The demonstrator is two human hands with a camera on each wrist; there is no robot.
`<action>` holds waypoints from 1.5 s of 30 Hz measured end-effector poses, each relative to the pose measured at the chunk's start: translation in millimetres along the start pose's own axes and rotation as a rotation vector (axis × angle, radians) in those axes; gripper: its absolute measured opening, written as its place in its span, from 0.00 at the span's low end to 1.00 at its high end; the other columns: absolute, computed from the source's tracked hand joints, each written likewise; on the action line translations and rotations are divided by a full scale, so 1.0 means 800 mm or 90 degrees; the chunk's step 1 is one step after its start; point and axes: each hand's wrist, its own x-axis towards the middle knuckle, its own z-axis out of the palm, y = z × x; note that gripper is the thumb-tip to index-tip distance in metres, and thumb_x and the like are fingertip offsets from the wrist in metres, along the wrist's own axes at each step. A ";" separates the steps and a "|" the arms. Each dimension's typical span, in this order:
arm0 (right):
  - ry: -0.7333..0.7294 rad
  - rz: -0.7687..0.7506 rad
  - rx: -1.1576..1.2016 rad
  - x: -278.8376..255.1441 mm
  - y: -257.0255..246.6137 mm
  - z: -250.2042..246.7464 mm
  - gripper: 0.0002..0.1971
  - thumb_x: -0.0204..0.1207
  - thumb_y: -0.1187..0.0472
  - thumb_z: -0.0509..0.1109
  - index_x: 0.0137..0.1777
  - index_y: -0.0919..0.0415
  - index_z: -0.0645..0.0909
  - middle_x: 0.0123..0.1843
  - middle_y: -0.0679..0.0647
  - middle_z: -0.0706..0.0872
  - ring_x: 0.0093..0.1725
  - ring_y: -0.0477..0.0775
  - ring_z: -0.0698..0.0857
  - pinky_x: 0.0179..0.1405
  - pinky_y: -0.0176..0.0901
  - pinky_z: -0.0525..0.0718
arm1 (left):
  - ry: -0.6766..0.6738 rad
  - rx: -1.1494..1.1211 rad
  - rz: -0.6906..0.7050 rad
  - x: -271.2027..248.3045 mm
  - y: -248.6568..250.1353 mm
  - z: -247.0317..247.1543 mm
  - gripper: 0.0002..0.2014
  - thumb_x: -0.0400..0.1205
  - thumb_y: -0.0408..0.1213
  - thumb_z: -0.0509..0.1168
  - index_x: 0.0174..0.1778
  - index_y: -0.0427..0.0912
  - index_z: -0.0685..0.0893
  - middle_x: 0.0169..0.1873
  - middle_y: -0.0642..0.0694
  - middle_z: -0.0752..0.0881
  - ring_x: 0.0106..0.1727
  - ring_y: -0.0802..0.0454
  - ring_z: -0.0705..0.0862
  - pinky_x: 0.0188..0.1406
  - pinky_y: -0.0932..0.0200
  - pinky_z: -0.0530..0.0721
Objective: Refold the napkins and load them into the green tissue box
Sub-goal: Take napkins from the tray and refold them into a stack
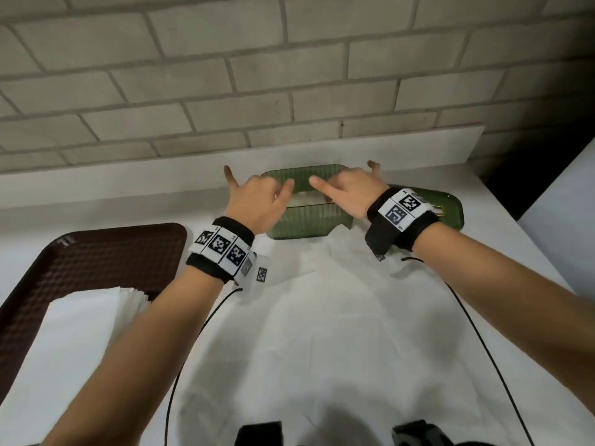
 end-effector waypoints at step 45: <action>0.037 -0.005 0.019 -0.163 0.038 0.041 0.08 0.75 0.49 0.67 0.49 0.47 0.86 0.47 0.45 0.90 0.51 0.55 0.86 0.47 0.44 0.81 | -0.166 0.160 0.090 -0.121 0.005 0.080 0.07 0.84 0.29 0.55 0.51 0.35 0.79 0.53 0.42 0.79 0.51 0.43 0.81 0.37 0.55 0.71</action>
